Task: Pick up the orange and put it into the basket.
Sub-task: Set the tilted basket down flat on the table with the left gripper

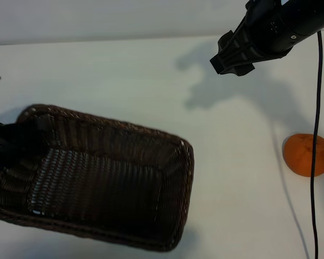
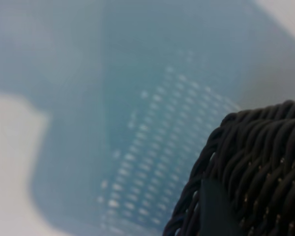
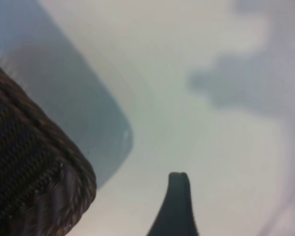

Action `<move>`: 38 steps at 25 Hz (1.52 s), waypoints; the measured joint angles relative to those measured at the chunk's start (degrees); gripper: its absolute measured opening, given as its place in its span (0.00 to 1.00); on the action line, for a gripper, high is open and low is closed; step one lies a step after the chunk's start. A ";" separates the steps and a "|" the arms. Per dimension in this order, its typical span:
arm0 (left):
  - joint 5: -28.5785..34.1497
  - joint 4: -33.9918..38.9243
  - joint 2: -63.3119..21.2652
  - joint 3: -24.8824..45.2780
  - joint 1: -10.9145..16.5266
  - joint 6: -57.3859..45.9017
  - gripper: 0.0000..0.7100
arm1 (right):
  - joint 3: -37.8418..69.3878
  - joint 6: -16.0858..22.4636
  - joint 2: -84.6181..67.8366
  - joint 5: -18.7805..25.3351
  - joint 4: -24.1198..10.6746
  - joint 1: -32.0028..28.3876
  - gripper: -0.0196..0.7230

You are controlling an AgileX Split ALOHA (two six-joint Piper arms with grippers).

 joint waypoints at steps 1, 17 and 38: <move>0.34 -1.64 -0.12 -0.37 0.73 2.03 0.61 | 0.00 0.00 0.00 0.00 0.00 0.00 0.83; -5.58 -13.82 5.98 -4.24 1.57 10.72 0.61 | 0.00 0.00 0.00 0.12 0.00 0.00 0.83; -14.02 -33.05 30.75 -22.57 -10.81 19.55 0.61 | 0.00 0.02 0.00 0.12 0.00 0.00 0.83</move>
